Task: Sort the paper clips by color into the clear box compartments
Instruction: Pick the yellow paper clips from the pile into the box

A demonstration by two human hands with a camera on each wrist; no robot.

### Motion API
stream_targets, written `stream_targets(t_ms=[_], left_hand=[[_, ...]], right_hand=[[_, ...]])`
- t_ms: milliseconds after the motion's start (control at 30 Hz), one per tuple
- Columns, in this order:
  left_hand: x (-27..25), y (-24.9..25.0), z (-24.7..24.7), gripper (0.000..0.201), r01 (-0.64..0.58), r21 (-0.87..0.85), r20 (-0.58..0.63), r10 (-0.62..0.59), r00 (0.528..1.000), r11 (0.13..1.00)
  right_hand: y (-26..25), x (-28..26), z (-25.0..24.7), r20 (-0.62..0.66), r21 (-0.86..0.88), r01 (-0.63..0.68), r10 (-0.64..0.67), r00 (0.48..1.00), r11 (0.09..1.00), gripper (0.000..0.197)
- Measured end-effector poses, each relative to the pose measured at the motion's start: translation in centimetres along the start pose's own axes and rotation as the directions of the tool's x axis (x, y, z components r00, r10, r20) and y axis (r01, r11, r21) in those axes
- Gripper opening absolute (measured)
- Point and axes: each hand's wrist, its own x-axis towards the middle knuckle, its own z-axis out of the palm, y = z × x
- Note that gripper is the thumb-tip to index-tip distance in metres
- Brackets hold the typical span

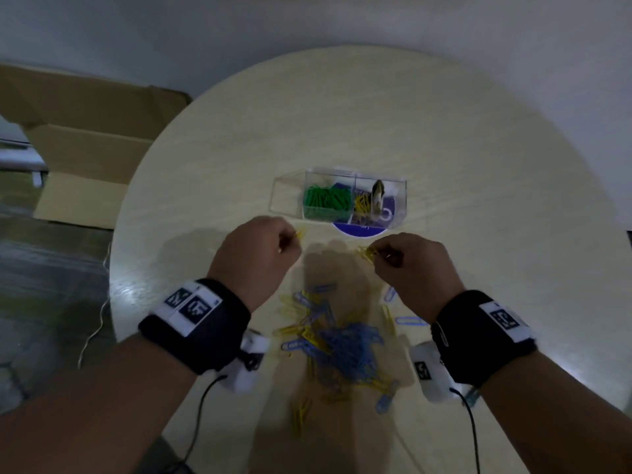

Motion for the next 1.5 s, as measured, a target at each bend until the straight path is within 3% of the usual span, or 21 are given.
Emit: stream_targets(t_ms=[167, 300, 400, 533, 600, 700, 800, 867, 933, 1000, 1133, 1267, 1367, 1500], left_hand=[[6.2, 4.8, 1.6, 0.017, -0.037, -0.119, -0.072, 0.029, 0.997, 0.992], [9.4, 6.2, 4.1, 0.025, -0.013, -0.086, 0.004, 0.013, 1.0, 0.996], [9.7, 6.5, 5.2, 0.027, 0.006, -0.082, 0.052, -0.002, 0.999, 0.997], [8.4, 5.5, 4.2, 0.026, 0.044, -0.25, -0.144, -0.082, 0.986, 0.967], [7.2, 4.5, 3.3, 0.027, 0.074, -0.319, -0.181, -0.137, 0.974, 0.945], [5.0, 3.0, 2.1, 0.023, 0.117, -0.337, -0.178, -0.186, 0.966, 0.934], [2.4, 1.4, 1.2, 0.022, 0.142, -0.358, -0.153, -0.208, 0.966, 0.923], [0.4, 0.2, 0.9, 0.02, 0.125, -0.355, -0.147, -0.188, 0.971, 0.927], [-2.1, -1.1, 1.1, 0.017, 0.085, -0.301, -0.105, -0.122, 0.987, 0.95], [-4.8, -2.4, 1.6, 0.016, 0.01, -0.188, -0.018, -0.014, 1.0, 0.982], [-9.4, -4.2, 3.4, 0.027, -0.166, 0.078, 0.184, 0.15, 0.971, 0.983], [-11.0, -5.3, 4.3, 0.027, -0.221, 0.186, 0.183, 0.187, 0.965, 0.957], [-10.3, -6.1, 4.3, 0.016, -0.23, 0.174, 0.173, 0.201, 0.964, 0.957], [-8.0, -5.5, 3.8, 0.005, -0.208, 0.115, 0.256, 0.173, 0.951, 0.971]], right_hand=[[1.1, 1.1, -2.9, -0.128, 0.185, -0.094, 0.119, 0.985, 0.978, 0.011], [1.1, 2.3, -4.4, -0.19, 0.257, -0.067, 0.119, 0.974, 0.964, 0.01], [0.5, 3.3, -5.2, -0.255, 0.217, -0.037, 0.093, 0.962, 0.975, 0.011], [-0.6, 5.2, -5.0, -0.255, 0.231, -0.061, 0.121, 0.959, 0.971, 0.011], [-1.0, 6.5, -4.2, -0.253, 0.198, -0.096, 0.146, 0.957, 0.976, 0.01], [-1.6, 8.1, -2.7, -0.2, 0.084, -0.139, 0.153, 0.968, 0.987, 0.006], [-2.0, 8.5, -1.7, -0.143, -0.001, -0.145, 0.143, 0.979, 0.989, 0.023], [-1.9, 7.8, -1.8, -0.194, 0.043, -0.136, 0.142, 0.971, 0.99, 0.029], [-1.5, 6.0, -2.3, -0.269, 0.184, -0.114, 0.161, 0.95, 0.976, 0.022], [-0.6, 3.2, -2.3, -0.304, 0.198, -0.104, 0.162, 0.939, 0.975, 0.012], [1.1, -3.7, 0.6, -0.204, 0.008, -0.014, 0.015, 0.979, 1.0, 0.015], [3.5, -7.8, 4.1, 0.035, -0.298, 0.117, -0.112, 0.993, 0.947, 0.03], [3.7, -9.4, 4.6, 0.122, -0.302, 0.188, -0.158, 0.98, 0.935, 0.028], [3.0, -9.9, 4.0, 0.232, -0.26, 0.276, -0.218, 0.948, 0.925, 0.02]])
